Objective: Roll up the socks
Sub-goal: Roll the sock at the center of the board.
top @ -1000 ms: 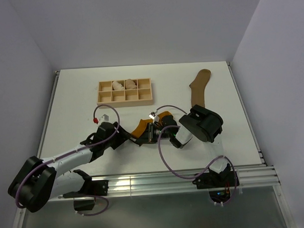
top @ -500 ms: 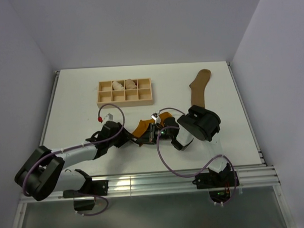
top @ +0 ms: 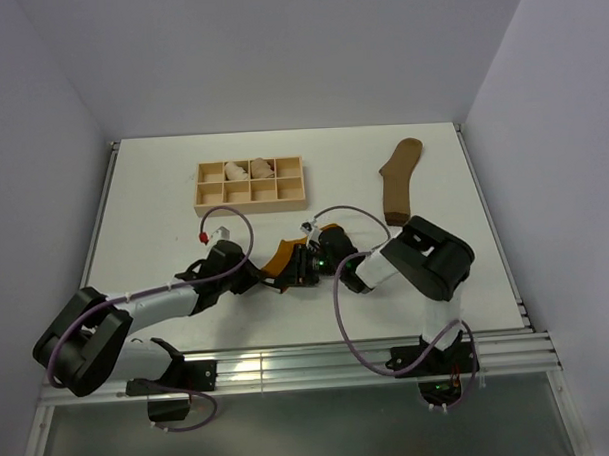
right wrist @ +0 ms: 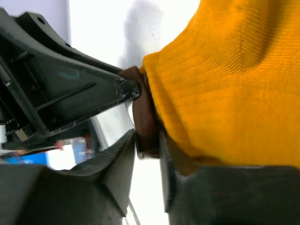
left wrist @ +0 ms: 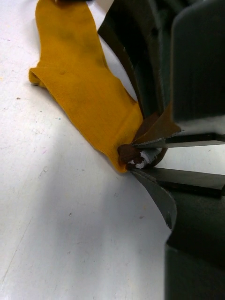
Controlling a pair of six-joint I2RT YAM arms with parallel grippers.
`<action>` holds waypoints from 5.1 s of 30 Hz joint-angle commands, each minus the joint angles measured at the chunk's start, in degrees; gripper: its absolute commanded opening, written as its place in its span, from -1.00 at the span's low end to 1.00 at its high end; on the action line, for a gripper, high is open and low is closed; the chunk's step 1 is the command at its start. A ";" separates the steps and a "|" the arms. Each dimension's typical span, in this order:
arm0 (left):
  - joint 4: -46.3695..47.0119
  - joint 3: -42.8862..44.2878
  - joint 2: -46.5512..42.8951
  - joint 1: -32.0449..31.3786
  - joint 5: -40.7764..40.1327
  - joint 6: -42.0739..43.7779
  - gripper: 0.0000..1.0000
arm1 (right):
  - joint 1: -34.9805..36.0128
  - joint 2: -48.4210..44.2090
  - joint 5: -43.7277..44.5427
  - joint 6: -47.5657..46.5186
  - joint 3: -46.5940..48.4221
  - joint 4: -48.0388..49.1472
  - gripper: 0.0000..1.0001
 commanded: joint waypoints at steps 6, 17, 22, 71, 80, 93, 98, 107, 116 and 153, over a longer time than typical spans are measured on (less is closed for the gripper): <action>-5.45 3.72 1.79 -0.27 -3.00 3.82 -0.47 | 4.47 -17.62 20.98 -23.88 4.09 -31.20 0.02; -9.75 8.64 3.11 -0.36 -1.24 8.04 -0.48 | 25.46 -21.08 56.58 -49.12 5.86 -32.98 0.29; -10.63 9.61 4.08 -0.36 -0.37 9.36 -0.49 | 30.66 -17.21 65.46 -58.80 6.12 -27.53 0.29; -12.83 4.25 -8.74 6.92 -4.23 0.93 0.59 | 27.60 -6.82 50.65 -47.84 10.26 -31.30 -1.00; -6.85 -1.90 -17.10 8.52 -1.51 1.54 0.62 | 15.82 -11.23 28.05 -36.50 9.20 -32.71 -1.00; 0.17 -5.51 -14.56 6.59 2.71 -0.13 0.51 | 7.91 -11.49 11.25 -18.30 3.67 -20.77 -1.00; 1.32 -4.19 -11.92 2.28 1.66 -0.92 0.50 | 6.41 -11.06 6.51 -10.75 1.21 -14.79 -1.00; 0.44 -4.45 -12.80 0.43 0.34 -2.15 0.45 | 3.07 -10.09 6.50 1.83 -5.91 -1.60 -1.00; 0.97 -3.14 -8.67 -2.47 0.95 -2.33 0.36 | 3.16 -8.77 7.56 5.43 -7.32 -0.02 -1.00; 3.25 0.73 1.09 -4.23 -1.51 -2.41 -0.24 | 0.35 -0.77 3.25 11.95 -8.82 7.38 -1.00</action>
